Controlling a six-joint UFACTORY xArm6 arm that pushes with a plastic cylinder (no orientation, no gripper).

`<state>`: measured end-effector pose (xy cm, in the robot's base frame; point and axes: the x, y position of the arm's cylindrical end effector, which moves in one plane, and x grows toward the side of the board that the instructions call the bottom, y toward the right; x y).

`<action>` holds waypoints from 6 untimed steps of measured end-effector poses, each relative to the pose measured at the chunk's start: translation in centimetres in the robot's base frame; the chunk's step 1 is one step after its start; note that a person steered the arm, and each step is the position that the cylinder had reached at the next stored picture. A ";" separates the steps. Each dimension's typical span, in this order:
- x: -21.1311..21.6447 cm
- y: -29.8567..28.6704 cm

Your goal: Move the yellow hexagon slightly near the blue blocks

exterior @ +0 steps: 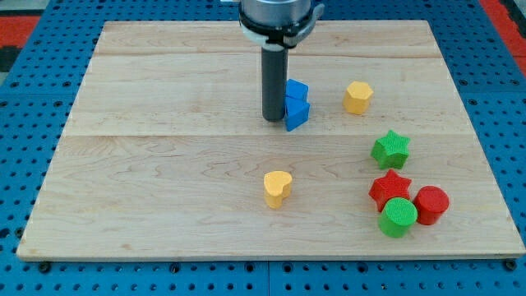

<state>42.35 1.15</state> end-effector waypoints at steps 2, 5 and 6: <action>2.3 8.2; -5.1 17.9; -4.9 14.7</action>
